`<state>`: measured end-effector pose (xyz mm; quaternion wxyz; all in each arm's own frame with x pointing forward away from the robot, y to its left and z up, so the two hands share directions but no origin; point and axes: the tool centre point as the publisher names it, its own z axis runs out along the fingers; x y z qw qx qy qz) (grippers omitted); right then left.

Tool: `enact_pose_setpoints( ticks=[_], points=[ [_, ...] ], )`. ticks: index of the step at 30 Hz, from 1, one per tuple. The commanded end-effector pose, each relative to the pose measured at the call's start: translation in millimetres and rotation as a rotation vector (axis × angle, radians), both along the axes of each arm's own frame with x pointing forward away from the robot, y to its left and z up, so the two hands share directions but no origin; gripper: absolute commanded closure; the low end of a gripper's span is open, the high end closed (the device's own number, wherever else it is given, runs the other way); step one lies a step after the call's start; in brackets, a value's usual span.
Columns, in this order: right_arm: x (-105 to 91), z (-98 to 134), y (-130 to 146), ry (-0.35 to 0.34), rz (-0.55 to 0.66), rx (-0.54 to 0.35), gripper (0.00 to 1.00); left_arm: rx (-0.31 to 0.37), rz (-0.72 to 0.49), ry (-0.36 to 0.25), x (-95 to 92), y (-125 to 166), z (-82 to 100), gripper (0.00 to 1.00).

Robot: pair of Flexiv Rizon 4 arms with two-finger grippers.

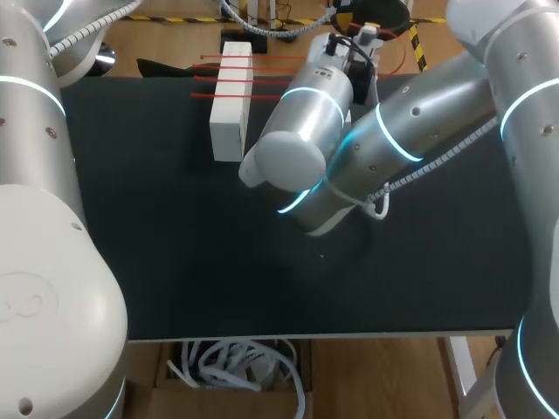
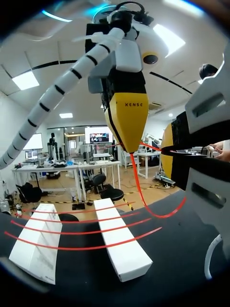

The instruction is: Grab the tape and strap the tape.

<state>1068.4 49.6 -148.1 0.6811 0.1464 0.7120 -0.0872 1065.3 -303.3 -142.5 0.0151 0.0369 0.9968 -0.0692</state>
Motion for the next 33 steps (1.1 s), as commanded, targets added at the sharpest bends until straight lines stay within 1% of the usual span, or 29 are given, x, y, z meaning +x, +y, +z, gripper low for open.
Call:
enact_pose_setpoints(
  ticks=[1,33],
  points=[
    [-2.2,3,0,0.009,0.009,0.0,1.0,0.004,0.0,0.003,0.8,-1,0.9,1.0],
    [-0.8,3,13,0.011,0.059,-0.005,1.0,0.004,0.0,0.003,0.8,-1,0.9,1.0]
  ],
)
